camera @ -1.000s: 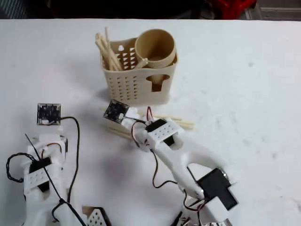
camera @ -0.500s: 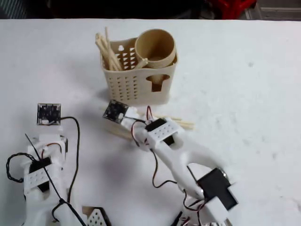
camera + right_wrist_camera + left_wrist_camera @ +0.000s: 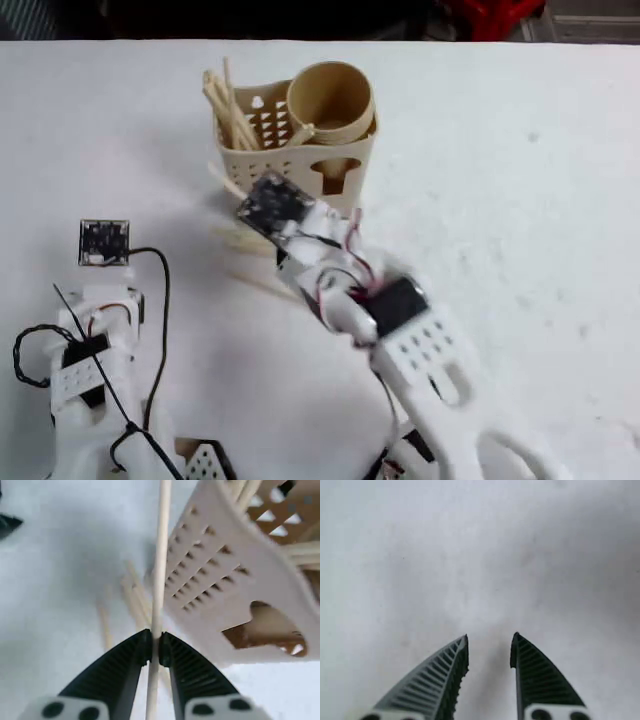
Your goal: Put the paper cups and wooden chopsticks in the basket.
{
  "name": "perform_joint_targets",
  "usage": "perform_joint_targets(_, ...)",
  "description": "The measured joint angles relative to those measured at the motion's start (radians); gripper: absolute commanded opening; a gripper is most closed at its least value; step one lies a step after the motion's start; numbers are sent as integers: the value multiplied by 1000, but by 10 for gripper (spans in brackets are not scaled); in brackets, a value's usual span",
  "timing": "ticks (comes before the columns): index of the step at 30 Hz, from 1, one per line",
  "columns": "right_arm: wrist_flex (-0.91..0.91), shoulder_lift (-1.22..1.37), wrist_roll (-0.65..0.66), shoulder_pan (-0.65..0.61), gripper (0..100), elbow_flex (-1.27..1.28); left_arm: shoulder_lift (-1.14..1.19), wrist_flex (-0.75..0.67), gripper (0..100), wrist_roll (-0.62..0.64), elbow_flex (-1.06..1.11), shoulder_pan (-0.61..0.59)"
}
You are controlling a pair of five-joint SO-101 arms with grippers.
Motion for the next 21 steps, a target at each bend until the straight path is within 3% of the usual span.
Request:
perform_joint_targets(4,-69,-183,-48,0,15,-20,0,0,154,0,0,0)
perform_joint_targets(9,-285,-236,-91,0,17,-78,0,0,154,0,0,0)
perform_joint_targets(16,-629,-32,-110,0,17,-184,0,0,154,0,0,0)
perform_joint_targets(21,-687,216,-110,0,17,-358,0,0,154,0,0,0)
